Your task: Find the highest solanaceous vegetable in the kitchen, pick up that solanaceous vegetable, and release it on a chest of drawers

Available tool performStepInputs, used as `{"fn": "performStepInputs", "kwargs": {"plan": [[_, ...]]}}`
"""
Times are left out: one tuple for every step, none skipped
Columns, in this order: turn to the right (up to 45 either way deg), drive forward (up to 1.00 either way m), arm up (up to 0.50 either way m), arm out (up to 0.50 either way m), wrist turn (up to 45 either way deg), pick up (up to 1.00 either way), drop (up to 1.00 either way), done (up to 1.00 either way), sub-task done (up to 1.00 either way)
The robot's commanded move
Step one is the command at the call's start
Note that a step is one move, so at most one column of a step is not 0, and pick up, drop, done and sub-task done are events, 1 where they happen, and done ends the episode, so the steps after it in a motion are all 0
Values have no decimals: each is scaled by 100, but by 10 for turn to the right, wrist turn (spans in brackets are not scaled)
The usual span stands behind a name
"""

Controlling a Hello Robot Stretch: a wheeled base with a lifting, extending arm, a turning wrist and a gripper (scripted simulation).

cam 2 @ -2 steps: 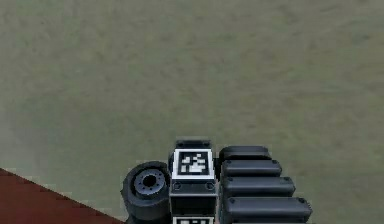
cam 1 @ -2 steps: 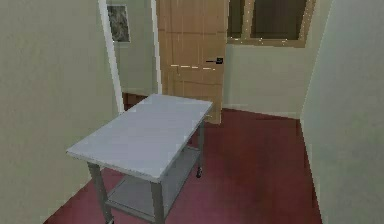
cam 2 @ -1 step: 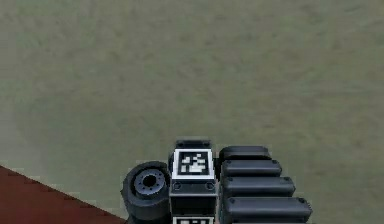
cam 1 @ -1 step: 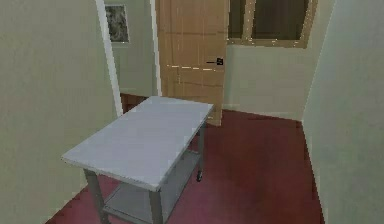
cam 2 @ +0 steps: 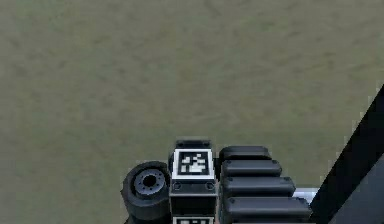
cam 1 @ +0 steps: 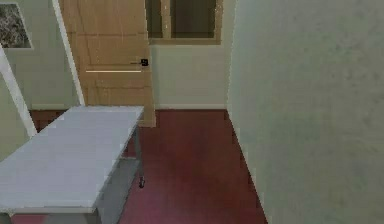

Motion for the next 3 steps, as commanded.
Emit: {"fn": "performStepInputs", "kwargs": {"plan": [[0,100,0,0,0,0,0,0,0],[0,60,0,0,0,0,0,0,0],[-420,0,0,0,0,0,0,0,0]]}}
